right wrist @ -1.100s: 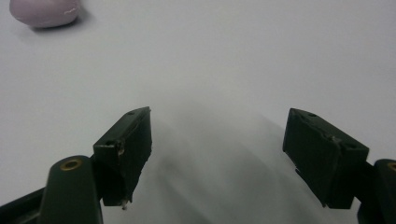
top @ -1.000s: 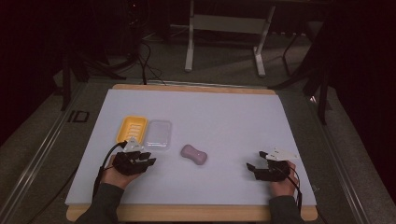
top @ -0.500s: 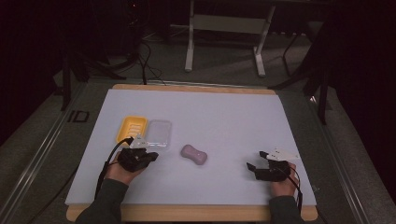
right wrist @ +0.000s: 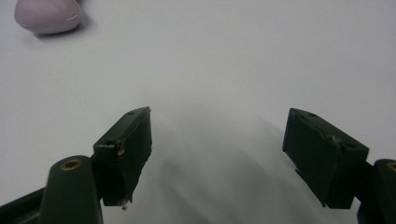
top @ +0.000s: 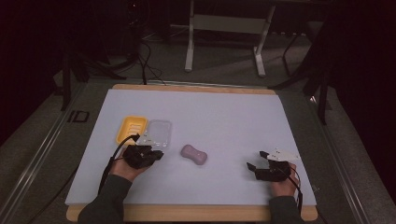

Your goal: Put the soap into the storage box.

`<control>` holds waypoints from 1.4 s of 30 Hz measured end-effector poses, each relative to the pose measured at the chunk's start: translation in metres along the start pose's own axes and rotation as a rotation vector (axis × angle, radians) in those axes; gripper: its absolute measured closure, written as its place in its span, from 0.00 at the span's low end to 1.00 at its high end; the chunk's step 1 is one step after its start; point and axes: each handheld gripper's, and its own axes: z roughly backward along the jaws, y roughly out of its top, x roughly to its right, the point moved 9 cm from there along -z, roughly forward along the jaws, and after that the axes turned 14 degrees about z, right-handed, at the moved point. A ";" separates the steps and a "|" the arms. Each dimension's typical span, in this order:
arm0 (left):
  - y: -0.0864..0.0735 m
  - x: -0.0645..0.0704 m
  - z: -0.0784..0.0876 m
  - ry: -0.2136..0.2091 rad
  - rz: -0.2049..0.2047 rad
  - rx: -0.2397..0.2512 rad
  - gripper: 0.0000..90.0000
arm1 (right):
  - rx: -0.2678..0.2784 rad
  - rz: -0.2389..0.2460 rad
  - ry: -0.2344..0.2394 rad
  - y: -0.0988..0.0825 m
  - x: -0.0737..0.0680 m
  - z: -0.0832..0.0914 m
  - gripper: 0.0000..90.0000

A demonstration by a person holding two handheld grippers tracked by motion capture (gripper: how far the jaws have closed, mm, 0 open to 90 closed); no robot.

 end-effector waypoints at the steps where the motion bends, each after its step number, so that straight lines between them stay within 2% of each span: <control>1: 0.001 0.001 0.000 -0.003 -0.003 0.000 0.92 | 0.000 0.000 0.000 0.000 0.000 0.000 0.26; 12: 0.006 0.009 -0.007 -0.017 -0.032 -0.015 0.87 | 0.005 -0.005 -0.005 0.000 0.000 0.001 0.26; 21: 0.013 0.020 -0.010 -0.052 -0.061 -0.020 0.86 | 0.003 -0.005 -0.008 0.000 0.000 0.001 0.26; 26: 0.015 0.026 -0.014 -0.052 -0.099 -0.037 0.93 | 0.003 -0.002 -0.007 0.000 0.000 0.001 0.26; 29: 0.015 0.029 -0.018 -0.055 -0.120 -0.049 1.00 | 0.002 -0.002 -0.008 0.000 0.000 0.001 0.26; 38: 0.021 0.039 -0.024 -0.069 -0.163 -0.066 1.00 | 0.003 0.000 -0.010 0.000 0.000 0.001 0.26; 42: 0.023 0.042 -0.028 -0.085 -0.165 -0.067 1.00 | 0.004 -0.001 -0.010 0.000 0.000 0.001 0.26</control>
